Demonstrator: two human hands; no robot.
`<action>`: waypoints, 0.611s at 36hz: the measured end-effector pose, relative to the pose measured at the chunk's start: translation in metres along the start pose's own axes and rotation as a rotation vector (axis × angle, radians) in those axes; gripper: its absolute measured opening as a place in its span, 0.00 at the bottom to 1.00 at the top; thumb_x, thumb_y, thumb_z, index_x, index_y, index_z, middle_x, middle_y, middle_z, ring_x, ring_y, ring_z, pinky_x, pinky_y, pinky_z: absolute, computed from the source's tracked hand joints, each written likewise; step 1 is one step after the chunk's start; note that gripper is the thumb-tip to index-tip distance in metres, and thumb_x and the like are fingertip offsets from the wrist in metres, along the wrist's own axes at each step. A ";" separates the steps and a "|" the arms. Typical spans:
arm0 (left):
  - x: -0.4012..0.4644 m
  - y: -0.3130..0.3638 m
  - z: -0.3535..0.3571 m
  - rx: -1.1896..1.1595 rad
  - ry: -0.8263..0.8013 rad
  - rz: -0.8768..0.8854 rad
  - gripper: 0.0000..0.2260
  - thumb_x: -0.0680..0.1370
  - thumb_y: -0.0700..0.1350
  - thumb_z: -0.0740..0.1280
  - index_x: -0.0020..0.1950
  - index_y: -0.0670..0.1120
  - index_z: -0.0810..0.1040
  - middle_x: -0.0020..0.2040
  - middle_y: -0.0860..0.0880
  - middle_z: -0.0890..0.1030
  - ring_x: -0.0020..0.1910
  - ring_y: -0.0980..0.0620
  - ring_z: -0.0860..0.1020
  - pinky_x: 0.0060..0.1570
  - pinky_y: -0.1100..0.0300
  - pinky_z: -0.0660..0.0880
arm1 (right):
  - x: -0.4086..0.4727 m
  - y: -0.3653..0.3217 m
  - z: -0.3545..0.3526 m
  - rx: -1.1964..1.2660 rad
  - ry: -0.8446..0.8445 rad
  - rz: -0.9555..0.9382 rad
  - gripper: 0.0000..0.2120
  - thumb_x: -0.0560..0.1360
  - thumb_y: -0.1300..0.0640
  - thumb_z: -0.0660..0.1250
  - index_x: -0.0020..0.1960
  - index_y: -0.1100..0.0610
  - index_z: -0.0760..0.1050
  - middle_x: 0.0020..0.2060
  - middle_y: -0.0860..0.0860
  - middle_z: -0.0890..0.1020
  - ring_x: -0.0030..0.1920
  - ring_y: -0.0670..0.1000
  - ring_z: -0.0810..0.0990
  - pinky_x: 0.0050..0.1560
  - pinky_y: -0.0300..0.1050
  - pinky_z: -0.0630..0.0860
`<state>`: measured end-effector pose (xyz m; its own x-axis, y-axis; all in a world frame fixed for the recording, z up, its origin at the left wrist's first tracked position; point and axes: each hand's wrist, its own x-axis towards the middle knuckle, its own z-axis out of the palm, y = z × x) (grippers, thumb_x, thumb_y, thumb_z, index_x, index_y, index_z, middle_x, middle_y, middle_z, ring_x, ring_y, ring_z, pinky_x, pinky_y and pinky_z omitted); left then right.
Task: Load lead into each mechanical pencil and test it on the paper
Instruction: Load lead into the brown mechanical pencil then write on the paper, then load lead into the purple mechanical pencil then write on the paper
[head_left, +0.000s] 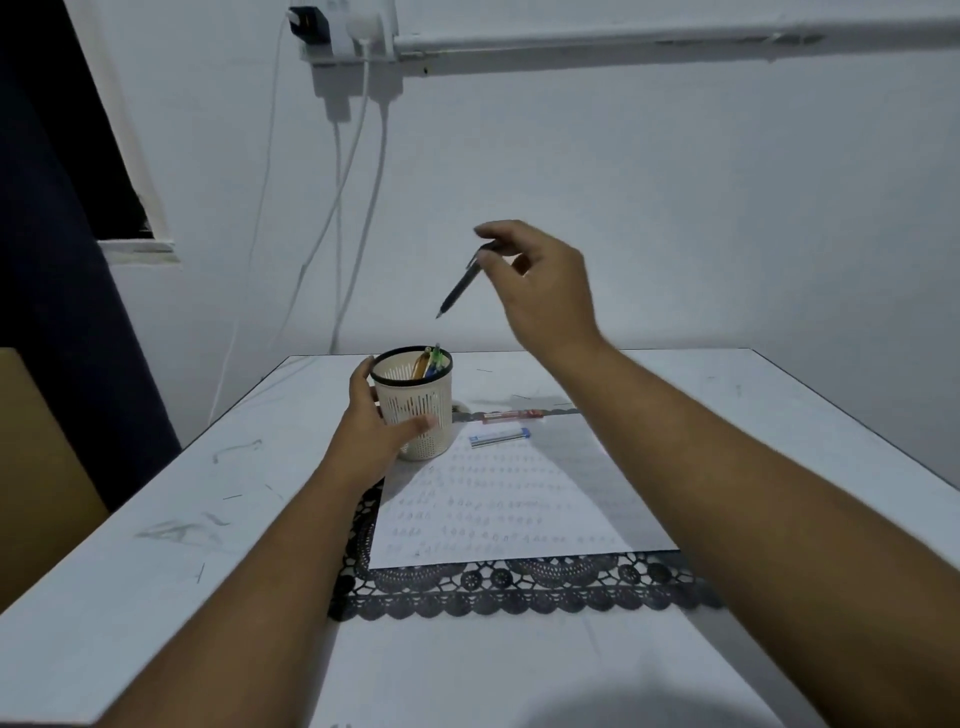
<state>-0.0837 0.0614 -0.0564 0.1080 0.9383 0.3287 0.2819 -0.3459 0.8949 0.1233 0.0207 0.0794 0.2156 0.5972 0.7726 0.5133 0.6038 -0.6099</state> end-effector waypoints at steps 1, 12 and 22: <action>0.000 0.000 0.000 -0.003 0.001 -0.003 0.45 0.73 0.41 0.79 0.80 0.54 0.55 0.65 0.54 0.76 0.62 0.51 0.77 0.59 0.55 0.75 | -0.002 -0.001 0.010 -0.018 -0.028 0.015 0.11 0.79 0.54 0.71 0.60 0.48 0.85 0.45 0.38 0.85 0.41 0.42 0.81 0.50 0.46 0.80; -0.003 0.000 -0.005 -0.024 -0.011 0.013 0.43 0.74 0.40 0.79 0.80 0.53 0.56 0.60 0.61 0.77 0.57 0.64 0.78 0.55 0.58 0.78 | -0.024 0.004 0.072 -0.443 -0.437 0.120 0.14 0.81 0.54 0.65 0.63 0.49 0.84 0.60 0.47 0.86 0.62 0.52 0.81 0.61 0.52 0.79; -0.002 0.000 -0.007 -0.005 -0.015 0.002 0.44 0.73 0.40 0.79 0.80 0.54 0.56 0.60 0.63 0.76 0.59 0.63 0.78 0.59 0.56 0.77 | -0.027 0.016 0.068 -0.322 -0.425 0.181 0.16 0.82 0.50 0.66 0.67 0.49 0.82 0.59 0.44 0.85 0.63 0.48 0.80 0.65 0.51 0.77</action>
<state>-0.0902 0.0599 -0.0551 0.1229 0.9375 0.3254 0.2765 -0.3473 0.8961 0.0691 0.0500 0.0363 0.0043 0.8768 0.4808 0.7410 0.3200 -0.5903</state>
